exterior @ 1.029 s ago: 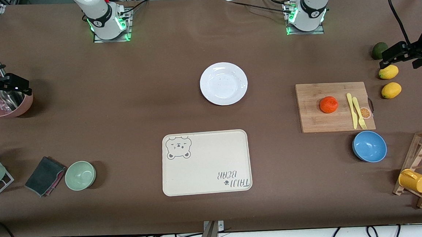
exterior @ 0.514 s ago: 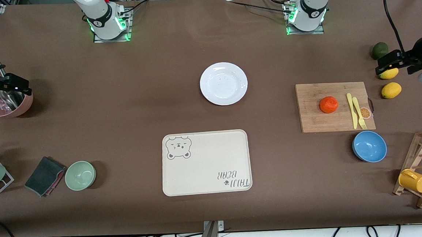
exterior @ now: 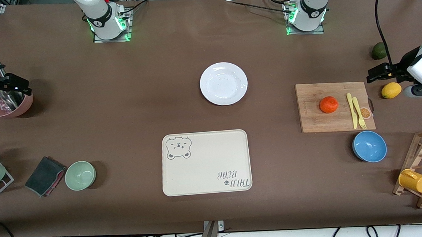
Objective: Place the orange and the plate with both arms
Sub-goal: 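Reach the left gripper down to the orange on the cutting board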
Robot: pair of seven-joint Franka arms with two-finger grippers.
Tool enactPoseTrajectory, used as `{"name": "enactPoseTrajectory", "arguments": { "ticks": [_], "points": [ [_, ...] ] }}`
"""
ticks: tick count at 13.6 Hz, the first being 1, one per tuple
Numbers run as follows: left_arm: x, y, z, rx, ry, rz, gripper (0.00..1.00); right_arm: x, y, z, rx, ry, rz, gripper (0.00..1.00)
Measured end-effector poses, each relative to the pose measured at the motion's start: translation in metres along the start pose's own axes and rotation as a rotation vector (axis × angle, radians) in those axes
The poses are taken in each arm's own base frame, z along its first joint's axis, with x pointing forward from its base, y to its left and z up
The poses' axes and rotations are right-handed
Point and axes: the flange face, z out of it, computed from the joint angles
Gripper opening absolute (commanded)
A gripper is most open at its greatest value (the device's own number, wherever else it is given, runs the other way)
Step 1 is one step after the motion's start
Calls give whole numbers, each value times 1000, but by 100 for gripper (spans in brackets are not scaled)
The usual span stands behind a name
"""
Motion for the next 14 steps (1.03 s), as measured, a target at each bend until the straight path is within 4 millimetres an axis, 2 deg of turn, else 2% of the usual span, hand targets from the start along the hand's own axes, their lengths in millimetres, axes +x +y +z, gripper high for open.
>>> {"name": "enactPoseTrajectory", "arguments": {
  "ticks": [2, 3, 4, 6, 8, 14],
  "points": [
    [0, 0, 4, 1, 10, -1, 100, 0, 0, 0, 0, 0, 0, 100],
    [4, -1, 13, 3, 34, -2, 100, 0, 0, 0, 0, 0, 0, 100],
    [11, -4, 33, 5, 72, -5, 100, 0, 0, 0, 0, 0, 0, 100],
    [18, -9, 98, 8, 108, -13, 100, 0, 1, 0, 0, -1, 2, 100],
    [12, -10, 159, 9, 117, -15, 100, 1, 2, 2, 0, -4, 4, 100],
    [1, -8, 256, 10, 145, -12, 100, 2, 2, 5, 1, -8, 4, 100]
  ]
}}
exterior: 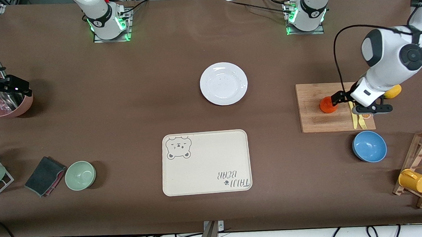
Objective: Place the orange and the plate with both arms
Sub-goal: 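Reach the left gripper down to the orange on the cutting board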
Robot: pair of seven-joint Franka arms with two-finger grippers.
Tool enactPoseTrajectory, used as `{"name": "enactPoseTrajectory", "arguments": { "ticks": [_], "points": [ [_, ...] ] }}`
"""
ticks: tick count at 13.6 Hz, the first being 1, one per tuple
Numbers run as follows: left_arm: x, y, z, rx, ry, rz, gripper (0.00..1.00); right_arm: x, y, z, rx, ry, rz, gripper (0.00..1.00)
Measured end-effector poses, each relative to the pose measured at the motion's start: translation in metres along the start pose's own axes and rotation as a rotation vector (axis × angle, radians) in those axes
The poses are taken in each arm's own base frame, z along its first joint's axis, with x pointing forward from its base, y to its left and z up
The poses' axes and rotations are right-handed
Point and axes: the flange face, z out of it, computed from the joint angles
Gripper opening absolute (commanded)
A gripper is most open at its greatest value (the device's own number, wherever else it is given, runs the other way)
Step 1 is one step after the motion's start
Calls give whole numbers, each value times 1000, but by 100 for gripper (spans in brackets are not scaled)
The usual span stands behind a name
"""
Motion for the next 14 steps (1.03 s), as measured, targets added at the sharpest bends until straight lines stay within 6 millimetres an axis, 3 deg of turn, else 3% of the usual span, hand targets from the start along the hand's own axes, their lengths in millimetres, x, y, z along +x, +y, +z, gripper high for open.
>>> {"name": "enactPoseTrajectory", "arguments": {
  "ticks": [3, 6, 14],
  "points": [
    [-4, 0, 41, -4, -27, -1, 100, 0, 0, 0, 0, 0, 0, 100],
    [-7, 0, 65, -8, -61, -1, 100, 0, 0, 0, 0, 1, 0, 100],
    [-7, 2, 69, -9, -67, 2, 100, 0, 5, 1, 0, -1, 9, 100]
  ]
}}
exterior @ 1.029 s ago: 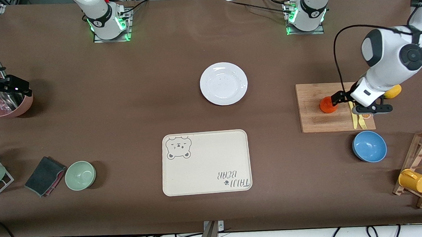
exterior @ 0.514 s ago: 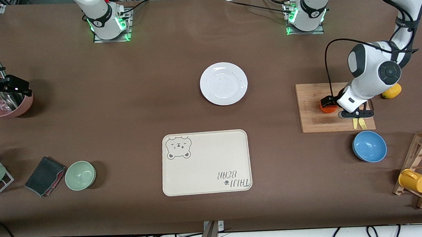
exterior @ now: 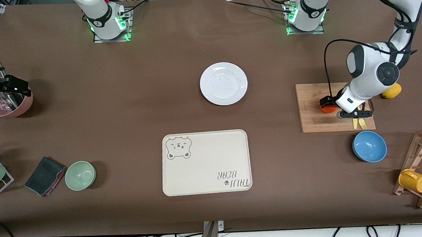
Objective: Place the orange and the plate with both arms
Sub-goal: 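Reach the left gripper down to the orange on the cutting board, then close the left gripper on the orange and lift it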
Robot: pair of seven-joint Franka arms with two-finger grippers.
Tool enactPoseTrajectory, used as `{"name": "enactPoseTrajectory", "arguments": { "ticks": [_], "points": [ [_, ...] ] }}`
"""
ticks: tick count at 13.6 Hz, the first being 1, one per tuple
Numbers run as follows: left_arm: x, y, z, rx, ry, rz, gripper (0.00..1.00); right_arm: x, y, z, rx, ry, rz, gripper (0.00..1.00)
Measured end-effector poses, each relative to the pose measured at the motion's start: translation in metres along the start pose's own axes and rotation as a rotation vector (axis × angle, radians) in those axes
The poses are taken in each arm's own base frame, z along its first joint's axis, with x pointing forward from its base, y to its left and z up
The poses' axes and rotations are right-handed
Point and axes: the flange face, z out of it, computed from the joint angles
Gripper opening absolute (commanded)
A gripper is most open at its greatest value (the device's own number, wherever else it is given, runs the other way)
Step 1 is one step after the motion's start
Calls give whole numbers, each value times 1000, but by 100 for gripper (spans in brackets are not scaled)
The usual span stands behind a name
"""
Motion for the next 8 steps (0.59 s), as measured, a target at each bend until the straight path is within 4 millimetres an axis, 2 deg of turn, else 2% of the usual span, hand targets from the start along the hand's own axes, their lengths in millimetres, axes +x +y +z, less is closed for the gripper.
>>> {"name": "enactPoseTrajectory", "arguments": {
  "ticks": [5, 8],
  "points": [
    [-1, 1, 3, -3, -6, -4, 100, 4, 13, 13, 3, -22, 21, 100],
    [-1, 1, 10, -4, -18, -4, 100, 5, 14, 15, 3, -25, 23, 100]
  ]
}}
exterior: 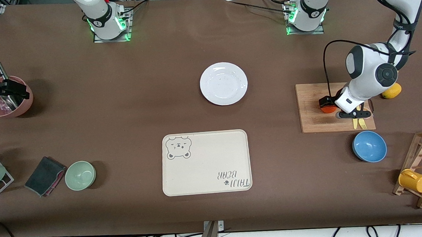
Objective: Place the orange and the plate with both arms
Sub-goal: 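Close the left gripper on the orange and lift it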
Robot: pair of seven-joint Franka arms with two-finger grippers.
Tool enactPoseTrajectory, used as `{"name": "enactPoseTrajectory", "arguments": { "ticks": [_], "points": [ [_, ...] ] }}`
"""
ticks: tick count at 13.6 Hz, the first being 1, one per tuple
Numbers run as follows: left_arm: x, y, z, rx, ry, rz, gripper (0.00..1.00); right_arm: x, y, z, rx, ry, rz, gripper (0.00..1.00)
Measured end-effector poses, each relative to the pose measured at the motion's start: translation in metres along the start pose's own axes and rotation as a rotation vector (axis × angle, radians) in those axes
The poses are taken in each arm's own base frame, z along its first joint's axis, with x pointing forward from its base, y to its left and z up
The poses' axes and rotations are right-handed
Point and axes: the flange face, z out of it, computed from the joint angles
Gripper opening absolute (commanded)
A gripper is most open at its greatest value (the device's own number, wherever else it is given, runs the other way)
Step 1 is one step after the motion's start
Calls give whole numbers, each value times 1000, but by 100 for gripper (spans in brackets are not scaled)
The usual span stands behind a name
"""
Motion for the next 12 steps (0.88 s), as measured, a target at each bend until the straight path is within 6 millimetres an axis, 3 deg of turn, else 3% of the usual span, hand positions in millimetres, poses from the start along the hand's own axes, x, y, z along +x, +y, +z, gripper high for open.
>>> {"name": "enactPoseTrajectory", "arguments": {
  "ticks": [1, 2, 6, 7, 10, 12],
  "points": [
    [0, 0, 2, 0, -2, 0, 98, 0, 0, 0, 0, 0, 0, 100],
    [0, 0, 3, 0, 0, 0, 86, 0, 2, 0, 0, 0, 3, 100],
    [1, 0, 7, -1, -2, 2, 12, -3, 18, 1, 1, -3, 32, 100],
    [1, 0, 7, -1, -1, 2, 0, -3, 17, 1, 1, -2, 30, 100],
    [3, 4, 3, 1, 12, 9, 0, -2, 9, 0, 1, -2, 16, 100],
    [9, 10, -13, 4, 49, 21, 0, -1, 7, 0, 1, -2, 12, 100]
  ]
}}
